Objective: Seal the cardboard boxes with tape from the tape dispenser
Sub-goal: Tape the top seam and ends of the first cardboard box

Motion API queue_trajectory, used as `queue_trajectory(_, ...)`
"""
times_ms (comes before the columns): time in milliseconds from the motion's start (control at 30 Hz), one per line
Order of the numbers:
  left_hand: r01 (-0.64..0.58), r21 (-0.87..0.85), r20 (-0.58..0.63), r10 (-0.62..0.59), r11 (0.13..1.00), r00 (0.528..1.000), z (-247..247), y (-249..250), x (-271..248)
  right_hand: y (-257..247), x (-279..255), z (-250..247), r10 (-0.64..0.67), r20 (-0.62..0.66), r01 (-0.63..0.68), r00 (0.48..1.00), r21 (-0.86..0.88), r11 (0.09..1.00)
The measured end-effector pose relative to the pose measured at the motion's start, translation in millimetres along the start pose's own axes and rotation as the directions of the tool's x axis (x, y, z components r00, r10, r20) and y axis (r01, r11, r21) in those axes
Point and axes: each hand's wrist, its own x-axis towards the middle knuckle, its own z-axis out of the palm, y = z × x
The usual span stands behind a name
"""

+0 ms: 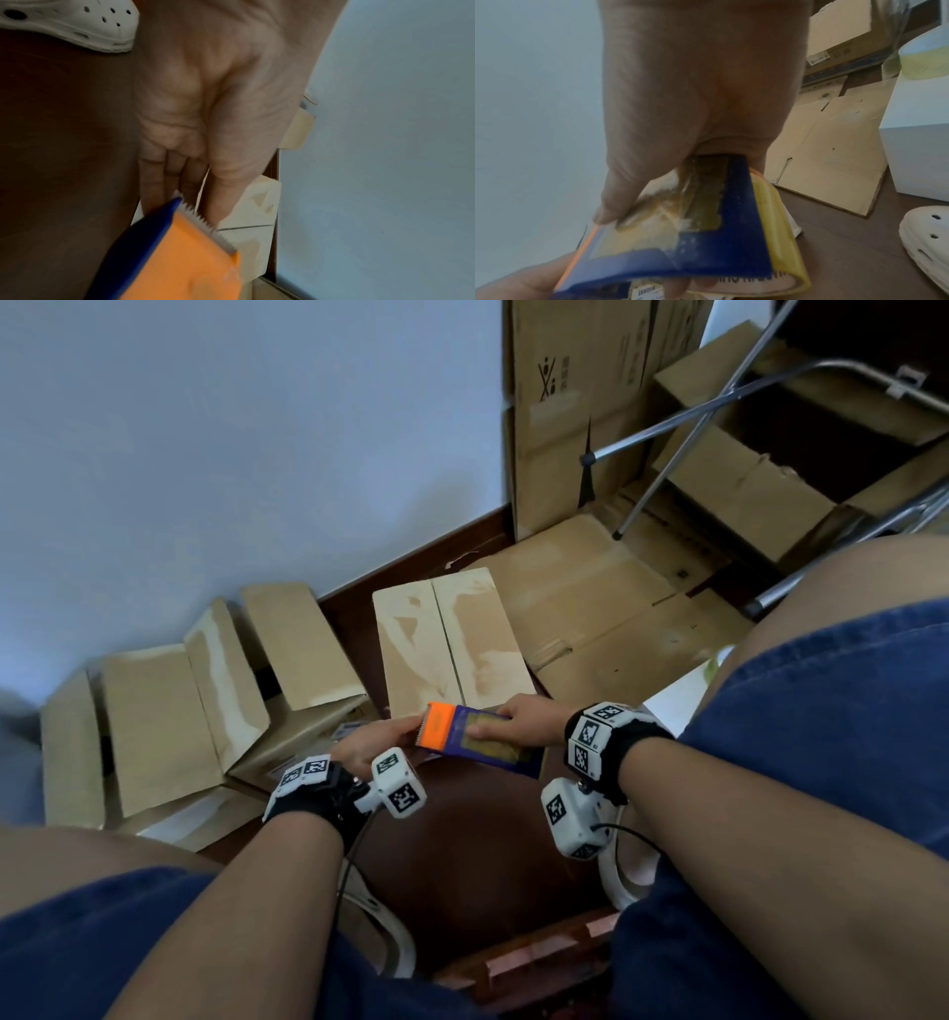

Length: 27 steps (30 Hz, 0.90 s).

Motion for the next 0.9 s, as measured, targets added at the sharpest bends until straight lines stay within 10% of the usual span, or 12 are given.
queue_trajectory(367,-0.075,0.067,-0.177,0.086,0.995,0.981,13.0,-5.4,9.7,-4.5,14.3,3.3,0.02,-0.033,-0.026,0.999,-0.159,0.987)
queue_trajectory(633,-0.179,-0.182,-0.242,0.132,0.967,0.961,5.6,-8.4,27.6,-16.6,20.1,-2.6,0.012,-0.046,-0.023,0.999,-0.242,0.97)
queue_trajectory(900,-0.206,-0.172,-0.479,0.101,0.963,0.872,-64.5,-10.5,35.8,-1.0,27.4,-5.6,0.087,-0.034,-0.094,0.996,-0.393,0.915)
